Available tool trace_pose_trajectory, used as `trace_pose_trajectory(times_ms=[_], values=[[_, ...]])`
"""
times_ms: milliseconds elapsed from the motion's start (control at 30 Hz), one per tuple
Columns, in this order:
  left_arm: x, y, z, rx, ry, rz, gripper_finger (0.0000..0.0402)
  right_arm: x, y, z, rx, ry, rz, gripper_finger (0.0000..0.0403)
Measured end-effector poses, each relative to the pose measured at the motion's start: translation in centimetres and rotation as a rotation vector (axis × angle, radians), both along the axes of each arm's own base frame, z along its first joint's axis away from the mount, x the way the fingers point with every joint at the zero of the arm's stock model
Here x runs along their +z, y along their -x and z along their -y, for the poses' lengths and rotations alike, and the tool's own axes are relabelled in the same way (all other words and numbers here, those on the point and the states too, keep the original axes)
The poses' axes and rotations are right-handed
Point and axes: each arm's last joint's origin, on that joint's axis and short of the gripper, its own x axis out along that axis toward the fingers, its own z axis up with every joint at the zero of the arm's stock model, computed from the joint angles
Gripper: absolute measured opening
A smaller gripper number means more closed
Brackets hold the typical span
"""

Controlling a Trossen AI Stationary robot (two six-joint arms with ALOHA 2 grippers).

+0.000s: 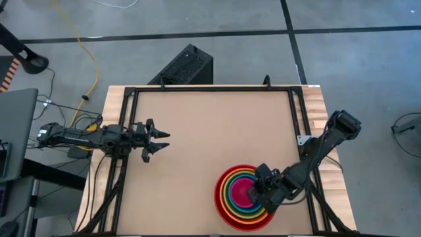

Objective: Nest bowls inside each other by size order
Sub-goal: Stack the pink bowl on the blue bowl

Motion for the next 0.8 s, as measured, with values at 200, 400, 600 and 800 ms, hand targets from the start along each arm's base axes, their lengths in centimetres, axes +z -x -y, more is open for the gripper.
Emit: trace_pose_trajectory(times_ms=[200, 400, 600, 800], values=[[0.0, 0.0, 0.0, -0.001, 0.025, 0.006, 0.0194, -0.7, -0.2, -0.2, -0.015, 0.002, -0.022, 0.0001], [0.0, 0.0, 0.0, -0.004, 0.047, 0.007, 0.0194, -1.3, -0.5, -0.3, -0.027, -0.009, -0.043, 0.0022], [0.0, 0.0, 0.0, -0.006, 0.059, 0.008, 0.0194, -1.3, -0.5, 0.0, -0.051, -0.013, -0.059, 0.0064], [0.0, 0.0, 0.0, -0.022, 0.07, 0.008, 0.0194, -1.3, -0.6, 0.2, -0.033, -0.038, -0.108, 0.0098]])
